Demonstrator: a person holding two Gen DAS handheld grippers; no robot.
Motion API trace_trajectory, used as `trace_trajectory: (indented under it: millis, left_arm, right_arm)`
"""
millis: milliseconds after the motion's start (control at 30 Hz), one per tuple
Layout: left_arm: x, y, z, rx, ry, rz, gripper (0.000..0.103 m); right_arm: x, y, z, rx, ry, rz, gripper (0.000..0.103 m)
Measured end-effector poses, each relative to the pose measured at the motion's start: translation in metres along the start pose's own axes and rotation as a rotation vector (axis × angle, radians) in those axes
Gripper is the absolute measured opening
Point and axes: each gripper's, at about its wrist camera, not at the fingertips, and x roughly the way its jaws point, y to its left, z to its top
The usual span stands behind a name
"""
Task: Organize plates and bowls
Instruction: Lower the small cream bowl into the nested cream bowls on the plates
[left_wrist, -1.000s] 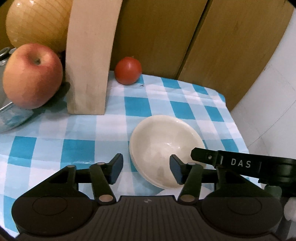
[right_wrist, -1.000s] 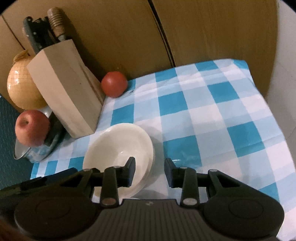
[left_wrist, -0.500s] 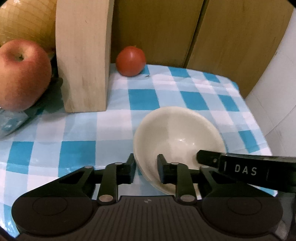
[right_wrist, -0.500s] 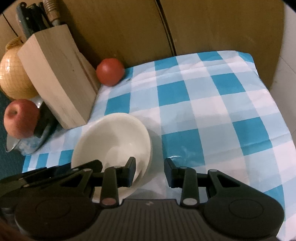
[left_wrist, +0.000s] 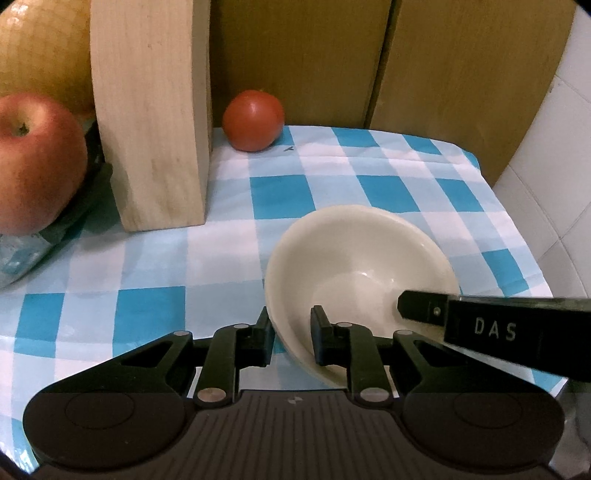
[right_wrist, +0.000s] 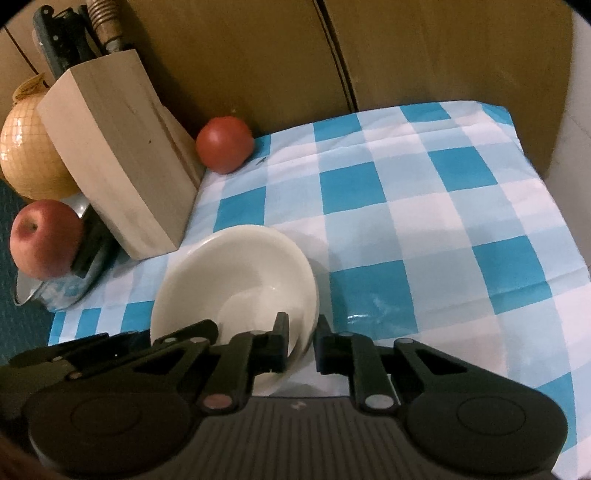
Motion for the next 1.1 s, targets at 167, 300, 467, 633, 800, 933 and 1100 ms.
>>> trace_trajectory:
  millis: [167, 300, 467, 633, 800, 933, 1100]
  left_arm:
    - [-0.003, -0.002, 0.002, 0.008, -0.016, 0.0, 0.028]
    - [-0.01, -0.002, 0.003, 0.011, -0.034, -0.003, 0.028]
    - [-0.019, -0.003, 0.002, 0.014, -0.048, -0.006, 0.028]
    - [-0.033, -0.004, 0.001, 0.017, -0.067, -0.015, 0.028]
    - [-0.052, -0.004, -0.003, 0.016, -0.092, -0.023, 0.029]
    - [-0.063, -0.005, -0.007, 0.018, -0.1, -0.029, 0.03]
    - [-0.075, -0.009, -0.014, 0.033, -0.103, -0.034, 0.032]
  right_arm:
    - [-0.004, -0.001, 0.002, 0.001, -0.016, -0.004, 0.009]
    - [-0.006, -0.001, 0.002, 0.0, -0.015, -0.004, 0.009]
    - [-0.014, 0.002, 0.001, -0.004, -0.029, 0.004, 0.009]
    - [-0.026, 0.006, -0.001, -0.012, -0.045, 0.011, 0.009]
    - [-0.041, 0.011, -0.004, -0.028, -0.062, 0.016, 0.009]
    - [-0.05, 0.014, -0.009, -0.037, -0.071, 0.019, 0.009]
    - [-0.06, 0.016, -0.016, -0.045, -0.074, 0.019, 0.01]
